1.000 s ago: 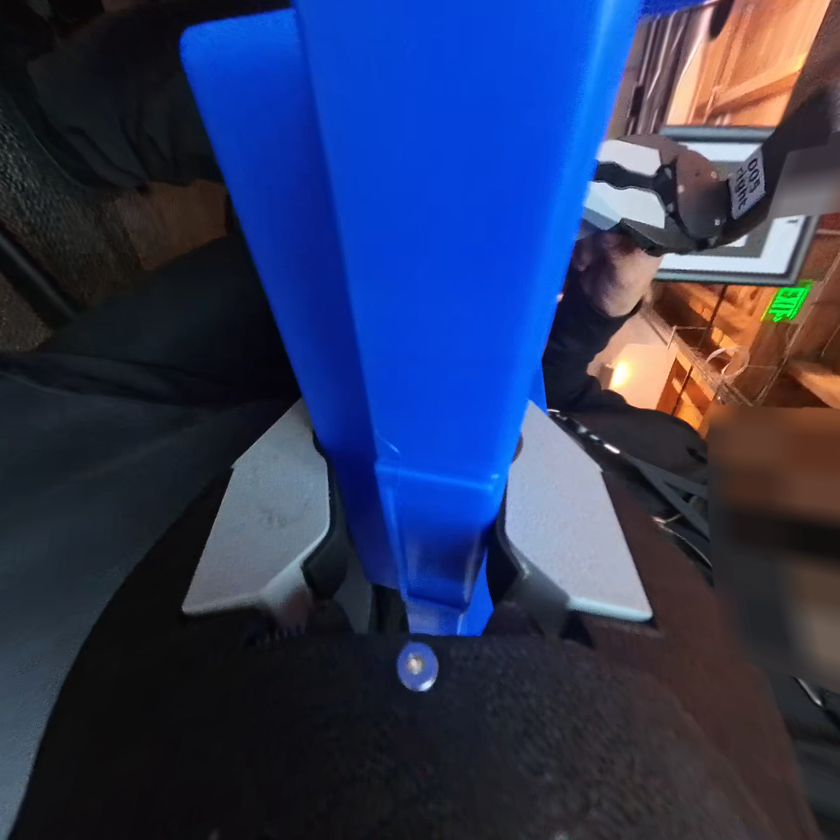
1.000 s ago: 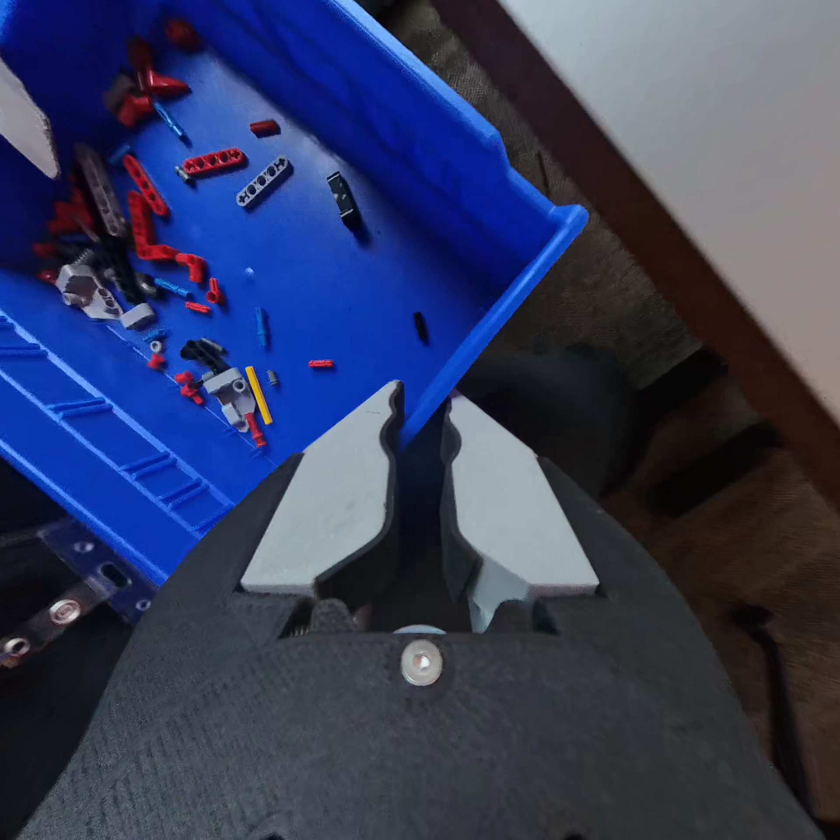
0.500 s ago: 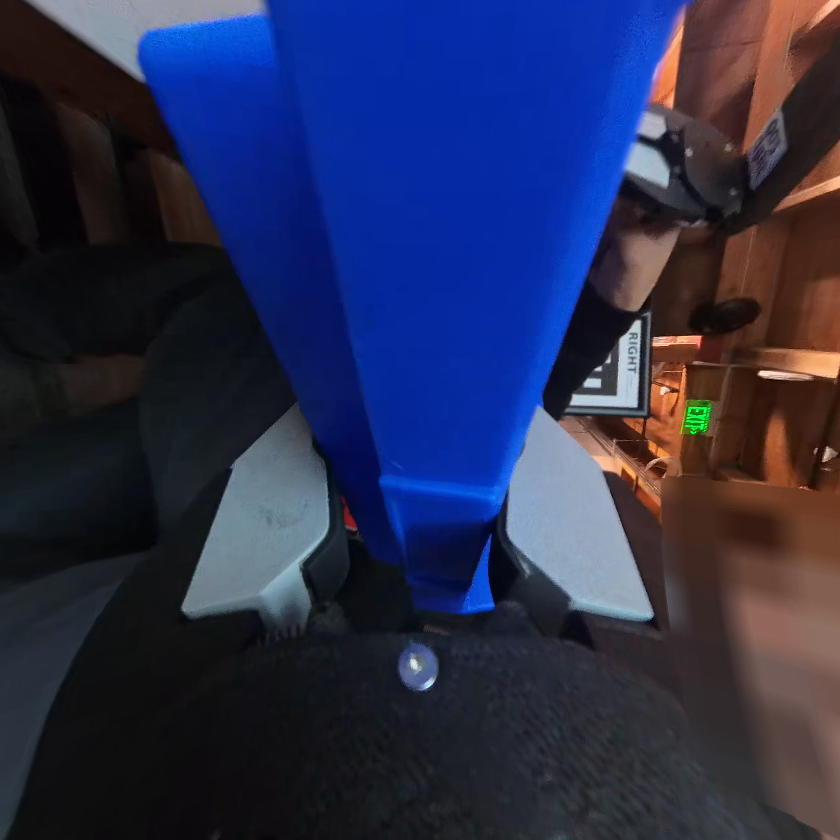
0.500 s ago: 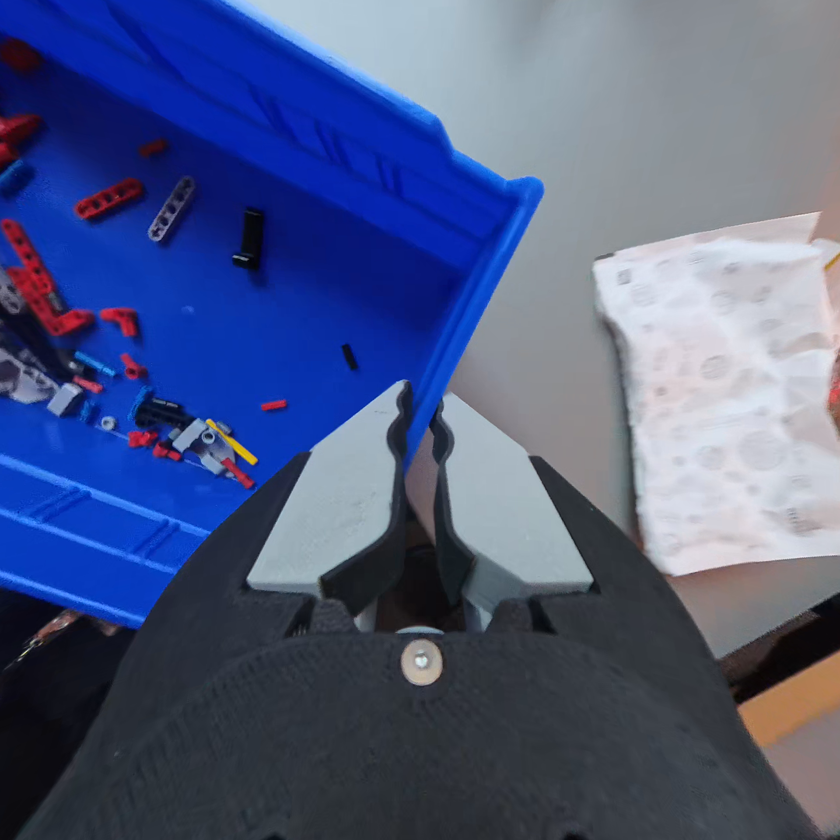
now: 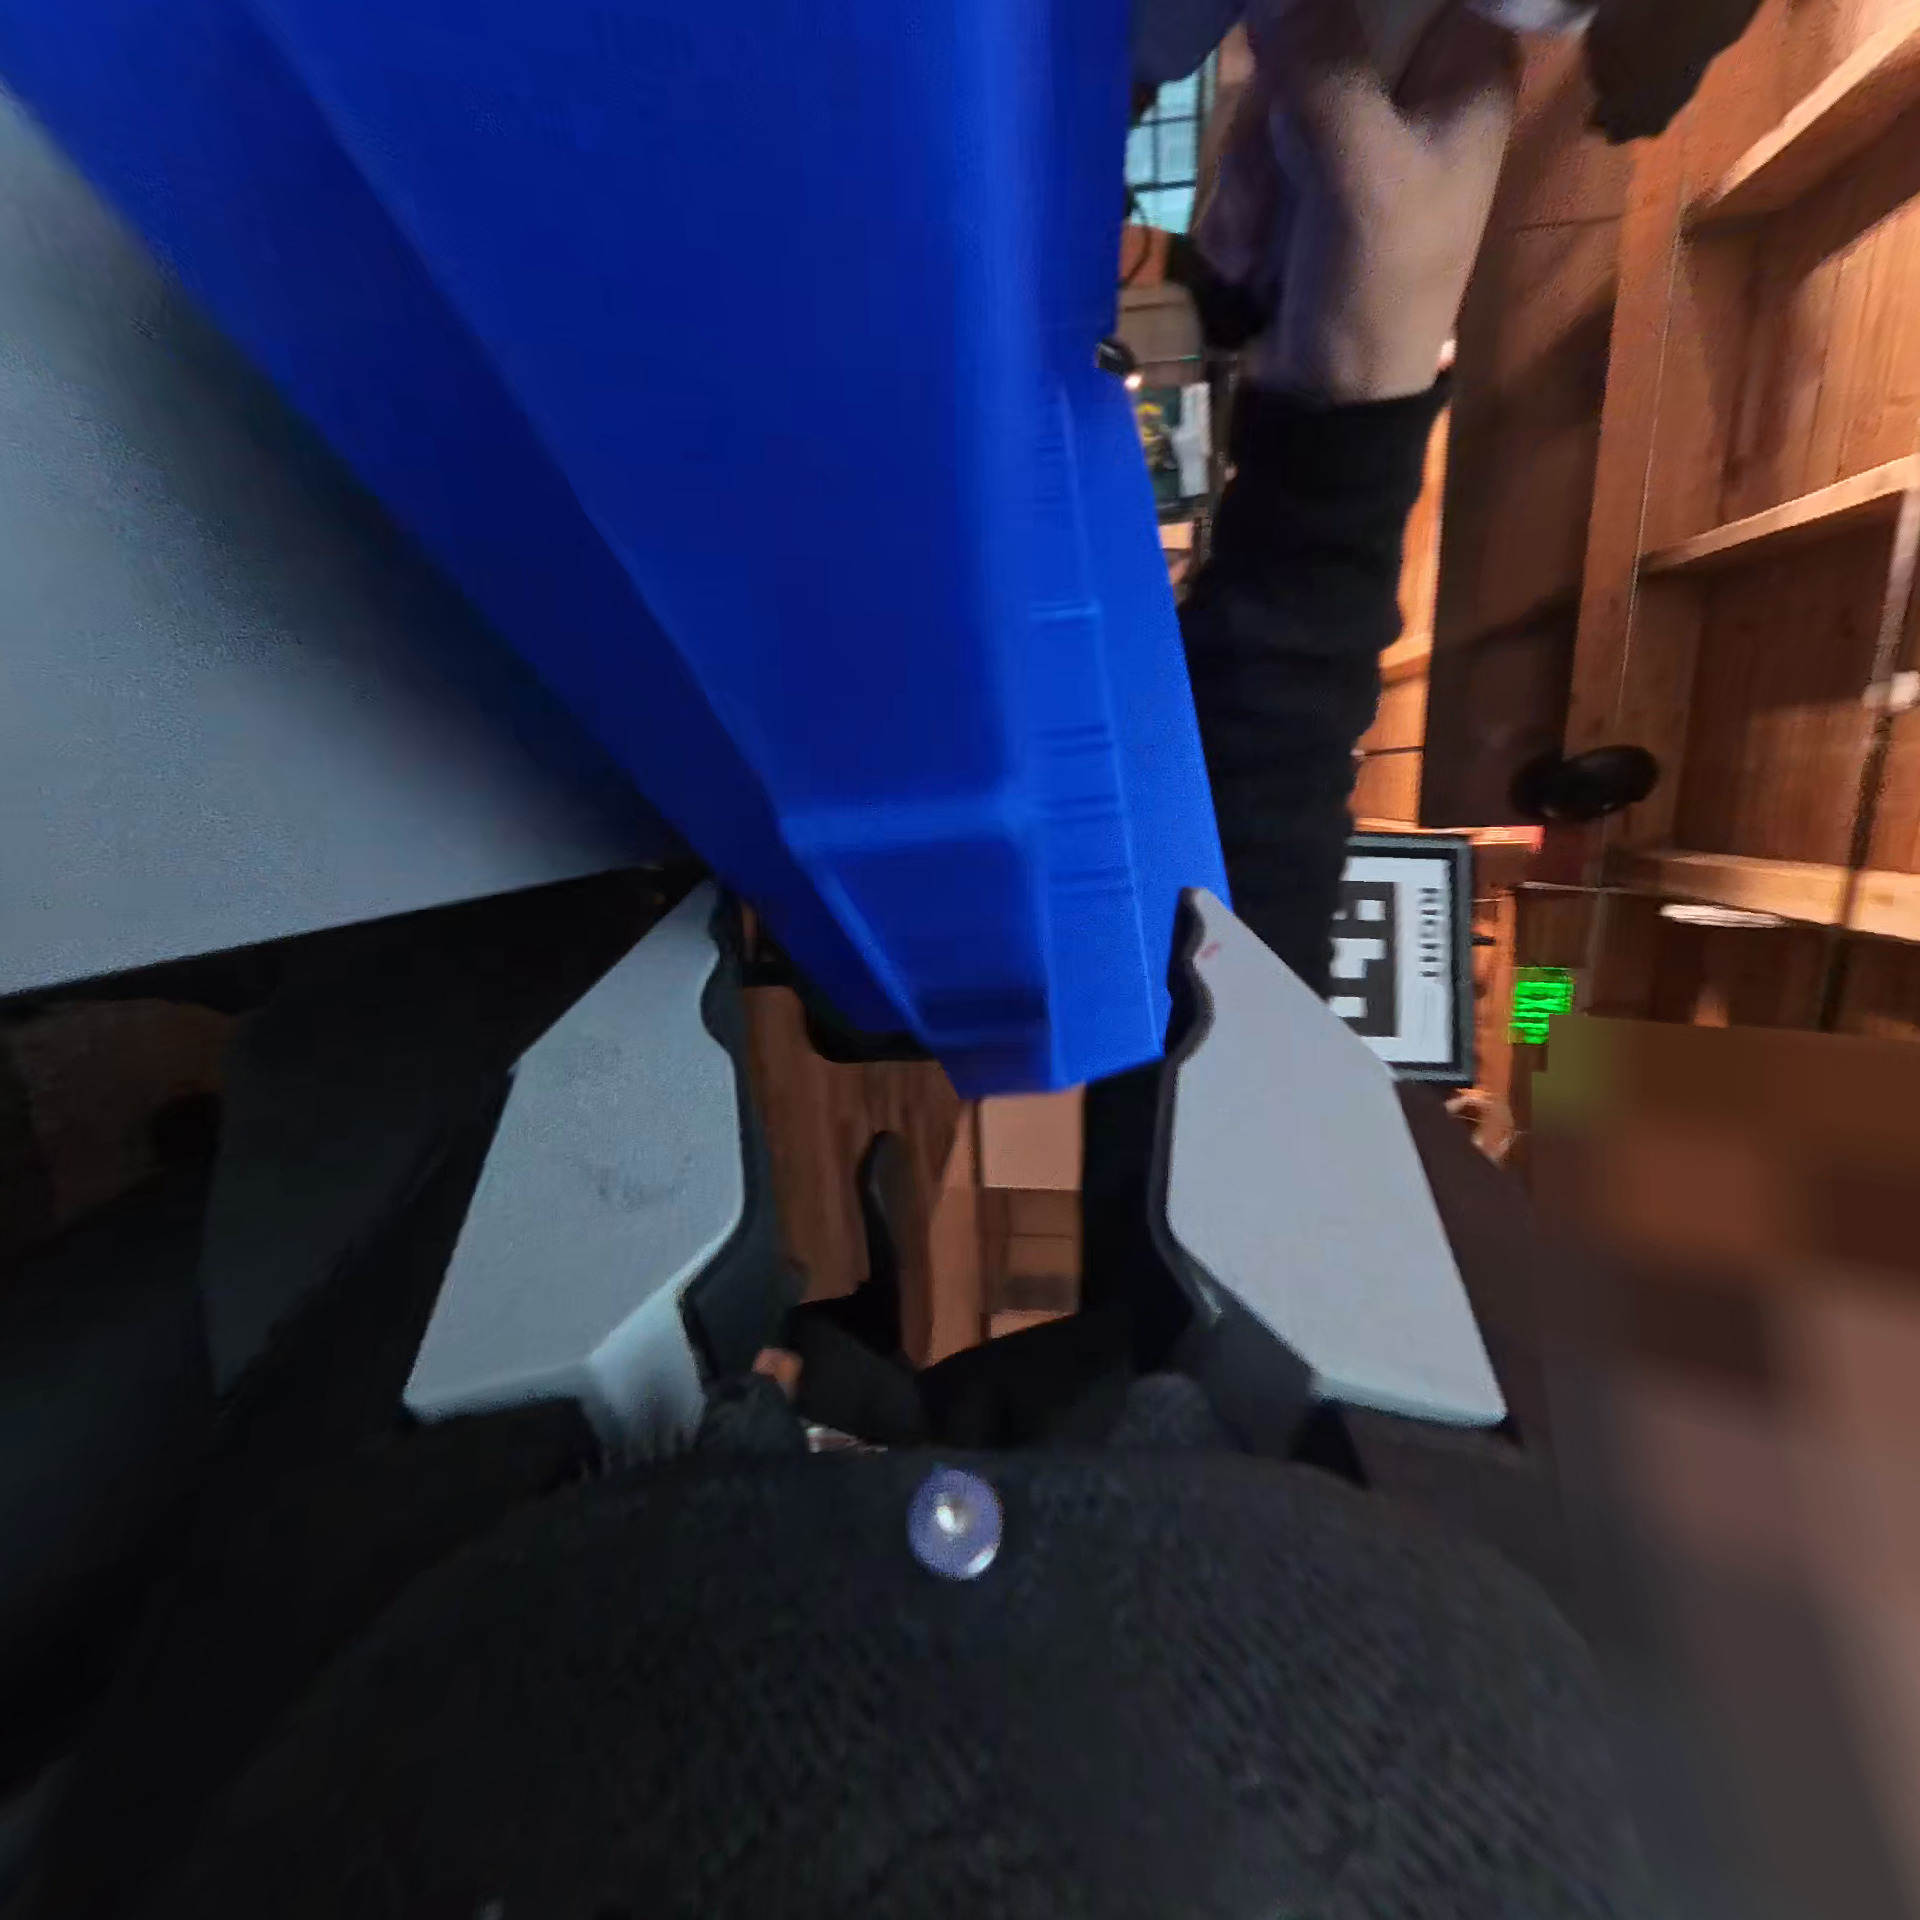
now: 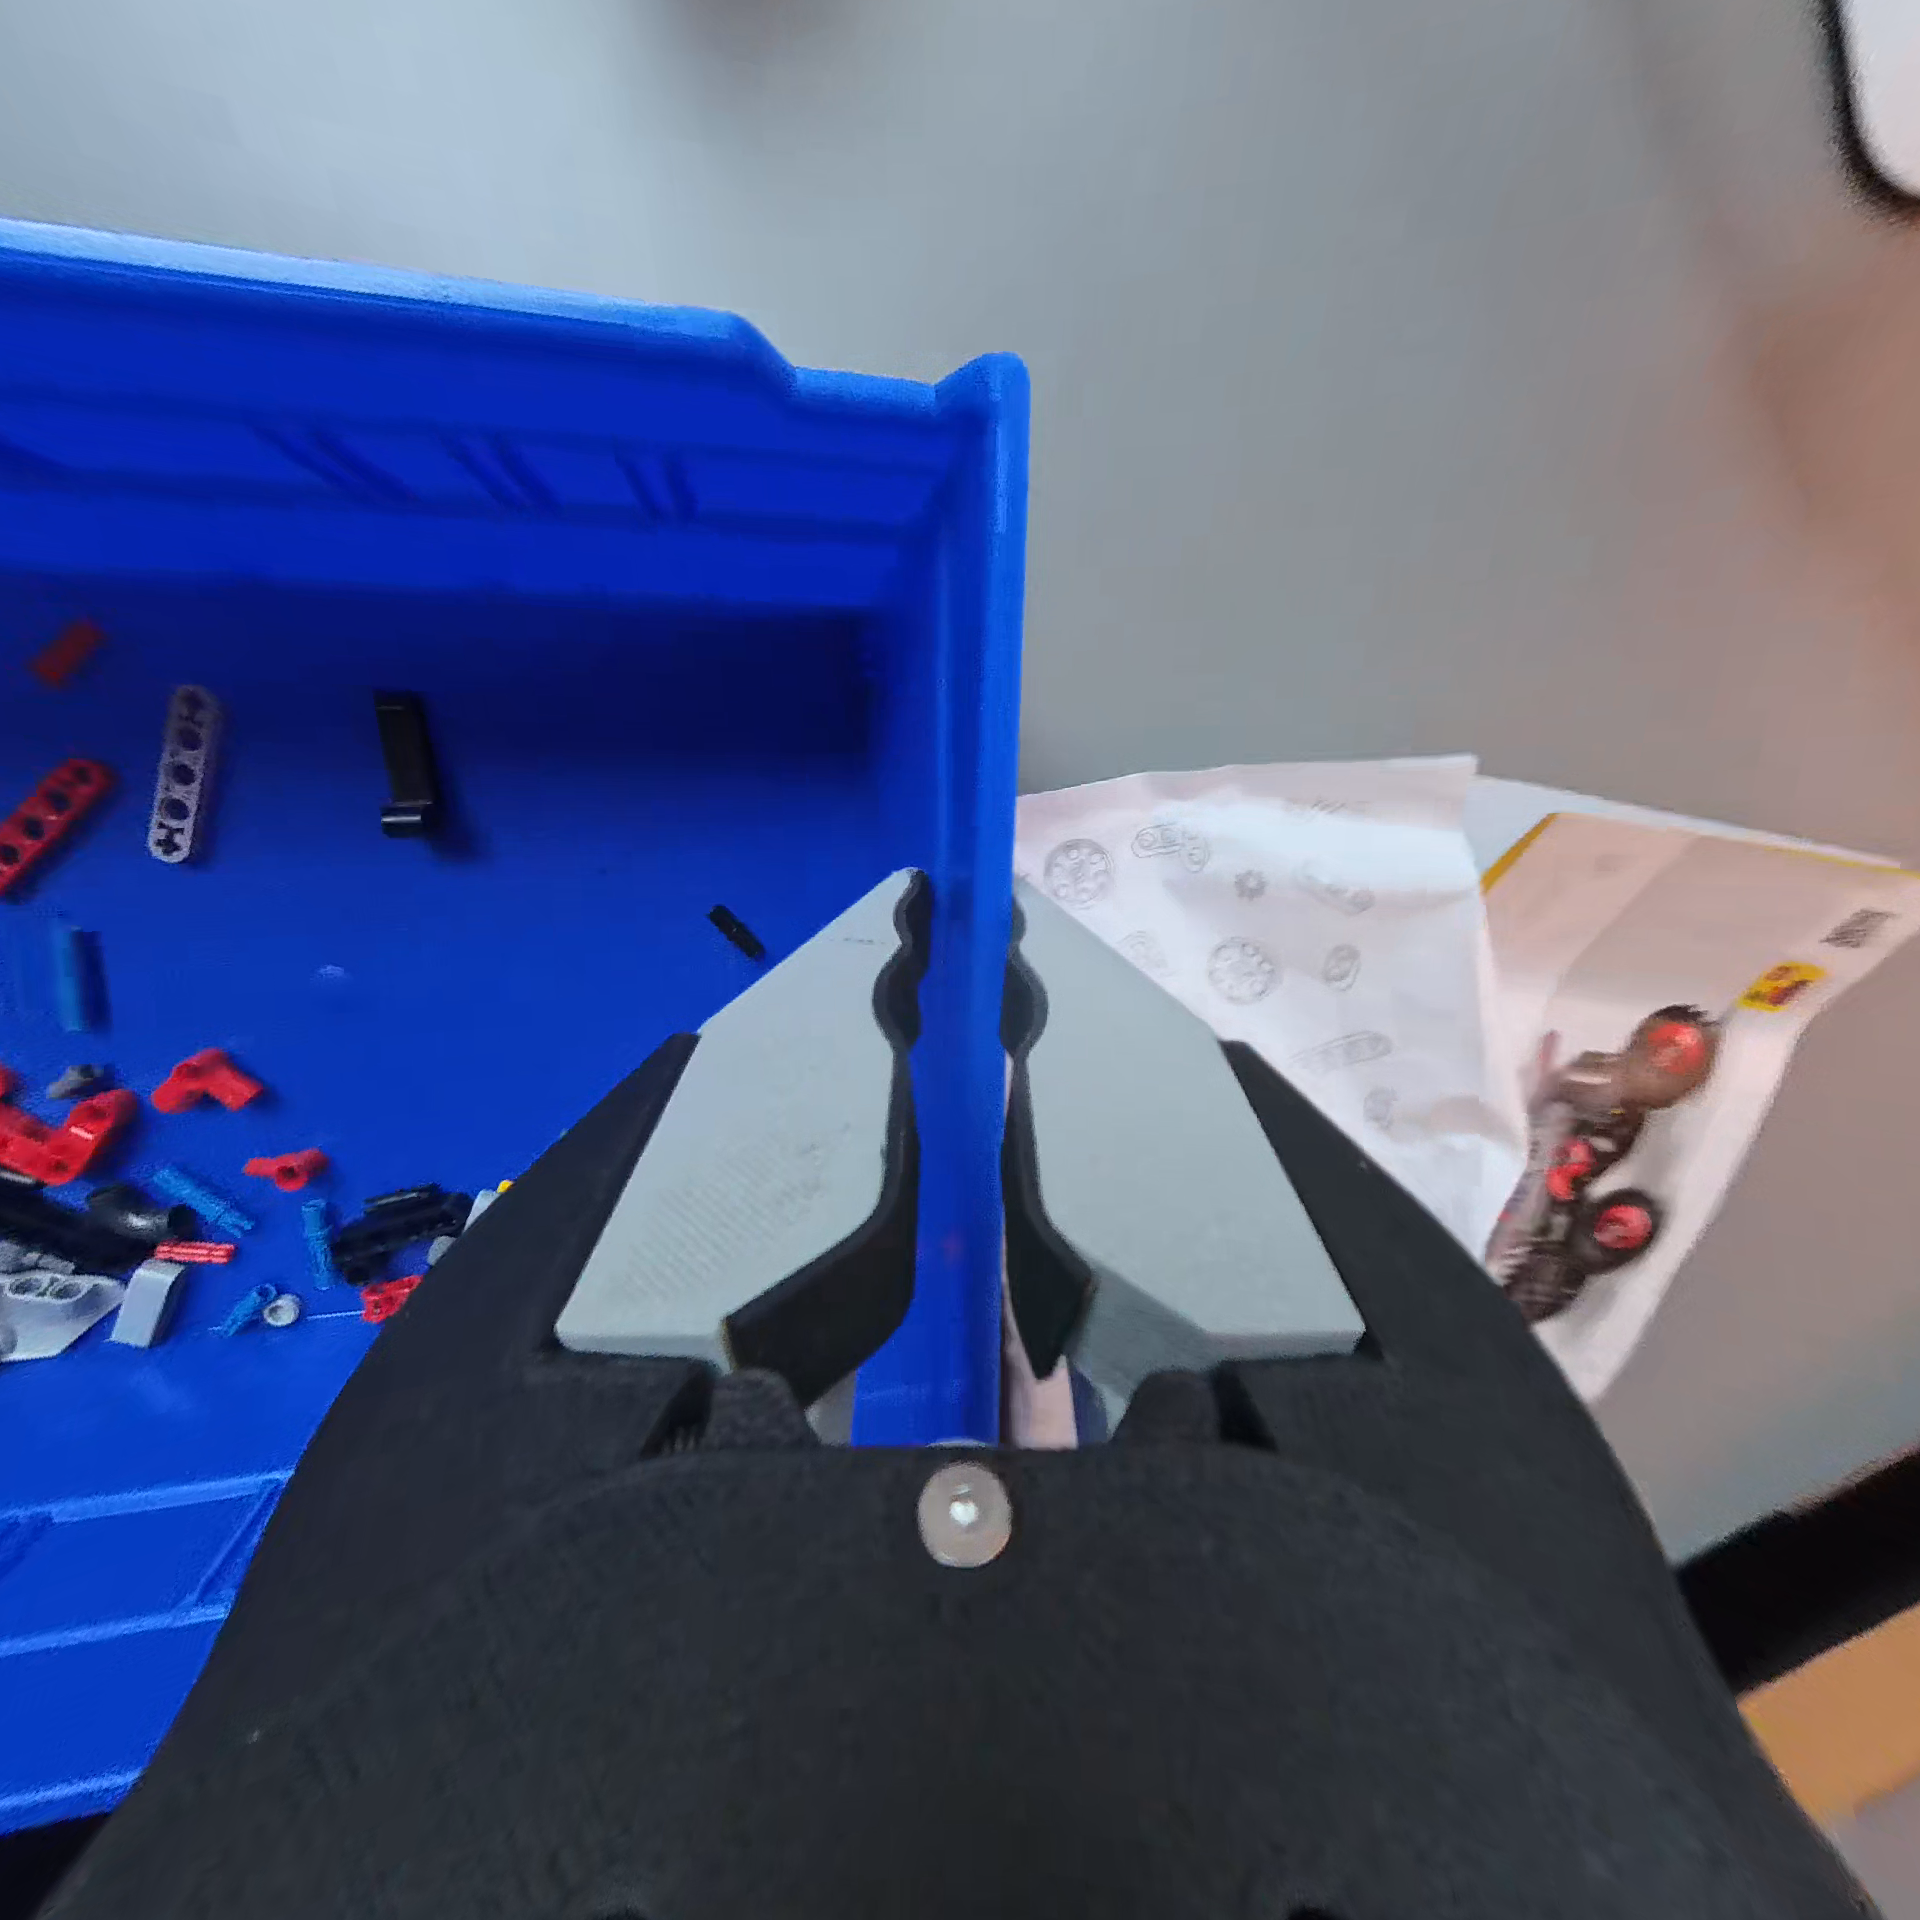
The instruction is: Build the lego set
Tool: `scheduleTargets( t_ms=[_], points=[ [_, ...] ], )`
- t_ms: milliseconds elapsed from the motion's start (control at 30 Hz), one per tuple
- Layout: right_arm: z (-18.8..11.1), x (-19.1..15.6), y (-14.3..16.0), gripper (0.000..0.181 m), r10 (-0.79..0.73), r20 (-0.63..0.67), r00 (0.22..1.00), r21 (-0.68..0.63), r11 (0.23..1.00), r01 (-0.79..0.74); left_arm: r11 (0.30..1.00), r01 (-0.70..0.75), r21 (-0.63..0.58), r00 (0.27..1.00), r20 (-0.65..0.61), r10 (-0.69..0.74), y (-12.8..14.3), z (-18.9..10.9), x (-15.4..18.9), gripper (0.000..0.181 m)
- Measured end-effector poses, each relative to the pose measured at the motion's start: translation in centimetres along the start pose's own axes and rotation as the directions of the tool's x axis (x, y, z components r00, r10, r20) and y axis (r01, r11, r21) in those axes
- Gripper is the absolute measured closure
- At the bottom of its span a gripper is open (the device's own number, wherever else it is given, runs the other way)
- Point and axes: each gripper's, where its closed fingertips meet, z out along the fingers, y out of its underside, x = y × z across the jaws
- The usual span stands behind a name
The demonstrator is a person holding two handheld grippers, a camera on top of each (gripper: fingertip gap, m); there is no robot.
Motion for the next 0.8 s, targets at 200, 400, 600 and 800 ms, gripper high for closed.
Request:
scheduleTargets(
  t_ms=[200, 400, 600, 800],
  points=[
    [0.9, 6.7, -1.6, 0.168, -0.021, -0.198, 0.980, 0.027, 0.999, 0.027, 0.948, -0.292, 0.130, 0.955, 0.091, 0.281, -0.3, -5.6, -0.3, 0.168],
    [-6.7, 8.1, -4.2, 0.165, 0.043, -0.473, 0.880, 0.359, 0.921, 0.148, 0.693, -0.721, 0.027, 0.585, 0.560, 0.587, 2.8, -11.9, -3.4, 0.181],
    [-9.9, 0.1, 0.6, 0.145, 0.129, -0.249, 0.960, 0.550, 0.834, 0.030, 0.732, -0.679, -0.055, 0.535, 0.645, 0.545, 5.4, -12.6, -7.5, 0.161],
    [-10.3, -10.8, 6.3, 0.136, 0.060, -0.079, 0.995, 0.660, 0.751, 0.007, 0.684, -0.727, -0.057, 0.482, 0.667, 0.568, 6.2, -13.2, -7.9, 0.151]
  ],
)
